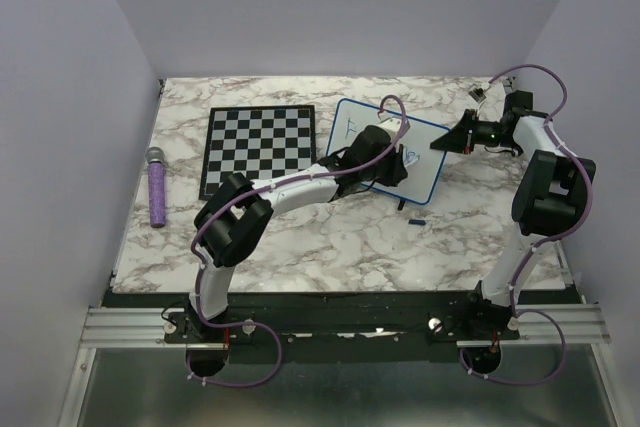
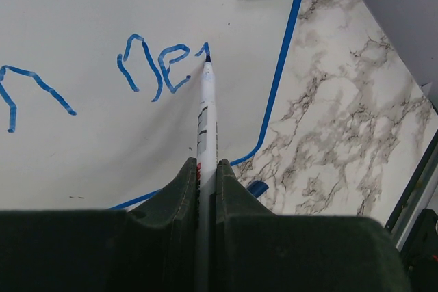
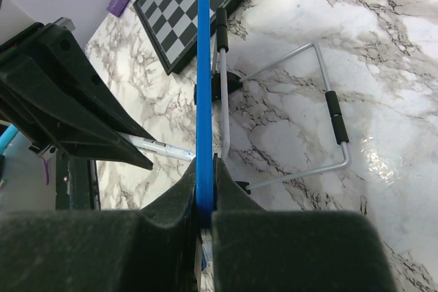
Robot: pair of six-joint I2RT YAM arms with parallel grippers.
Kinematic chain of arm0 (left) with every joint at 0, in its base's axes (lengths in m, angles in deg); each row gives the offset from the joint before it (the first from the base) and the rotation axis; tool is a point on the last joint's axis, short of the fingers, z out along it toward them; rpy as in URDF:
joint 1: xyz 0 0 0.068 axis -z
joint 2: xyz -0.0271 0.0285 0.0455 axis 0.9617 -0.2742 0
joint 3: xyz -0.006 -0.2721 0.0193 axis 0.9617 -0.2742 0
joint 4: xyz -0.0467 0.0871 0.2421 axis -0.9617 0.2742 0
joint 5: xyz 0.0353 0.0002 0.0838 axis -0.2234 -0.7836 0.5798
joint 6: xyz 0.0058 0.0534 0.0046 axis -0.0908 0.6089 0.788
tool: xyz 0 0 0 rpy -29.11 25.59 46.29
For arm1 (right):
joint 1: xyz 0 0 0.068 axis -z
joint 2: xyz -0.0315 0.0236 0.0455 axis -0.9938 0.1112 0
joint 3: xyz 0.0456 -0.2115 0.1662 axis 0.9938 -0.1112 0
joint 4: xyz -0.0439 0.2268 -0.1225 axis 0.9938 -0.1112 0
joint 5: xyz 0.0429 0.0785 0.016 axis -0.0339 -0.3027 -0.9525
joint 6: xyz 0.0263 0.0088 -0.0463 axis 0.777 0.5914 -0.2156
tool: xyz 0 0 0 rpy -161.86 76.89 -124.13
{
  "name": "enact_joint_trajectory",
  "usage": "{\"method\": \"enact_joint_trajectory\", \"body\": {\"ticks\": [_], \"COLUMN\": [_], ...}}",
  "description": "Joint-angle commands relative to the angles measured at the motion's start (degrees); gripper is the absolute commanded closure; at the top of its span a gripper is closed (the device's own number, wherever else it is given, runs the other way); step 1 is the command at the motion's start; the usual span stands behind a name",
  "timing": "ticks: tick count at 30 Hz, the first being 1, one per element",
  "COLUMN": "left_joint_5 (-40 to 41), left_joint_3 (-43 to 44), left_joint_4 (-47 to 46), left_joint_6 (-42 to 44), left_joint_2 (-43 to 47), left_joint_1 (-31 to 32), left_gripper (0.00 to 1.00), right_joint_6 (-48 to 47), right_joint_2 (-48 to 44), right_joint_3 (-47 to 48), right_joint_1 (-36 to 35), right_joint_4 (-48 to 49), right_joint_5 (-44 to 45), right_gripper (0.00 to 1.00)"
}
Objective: Write a sentence on the whiteboard
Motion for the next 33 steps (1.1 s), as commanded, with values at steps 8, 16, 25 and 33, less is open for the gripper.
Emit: {"method": "enact_joint_trajectory", "body": {"ticks": [8,16,25,33], "left_joint_5": [1.26,1.17,0.9,0.11], "left_joint_3": [-3.7,-2.03,3.33,7.37], "left_joint_4": [2.58,2.93,4.42,6.36], "left_joint_6": [-0.35,0.0,0.52,0.96], "left_joint_2": [0.57,0.31,-1.45,-3.21], "left_joint_1": [0.36,0.36,0.28,0.1], "left_gripper": [1.0,1.0,1.0,1.0], "right_joint_6": [-2.51,-2.51,-2.51,-2.59], "right_joint_2": [-1.28,-1.28,-1.19,-1.19], "right_joint_3": [1.41,1.41,1.41,1.41], "right_joint_1": [-0.44,-0.44,-0.44,-0.44], "right_joint_4": [0.41,0.32,0.32,0.23], "right_joint_5": [1.78,1.86,1.87,1.86], "right_gripper": [0.99,0.99,1.0,1.0]}}
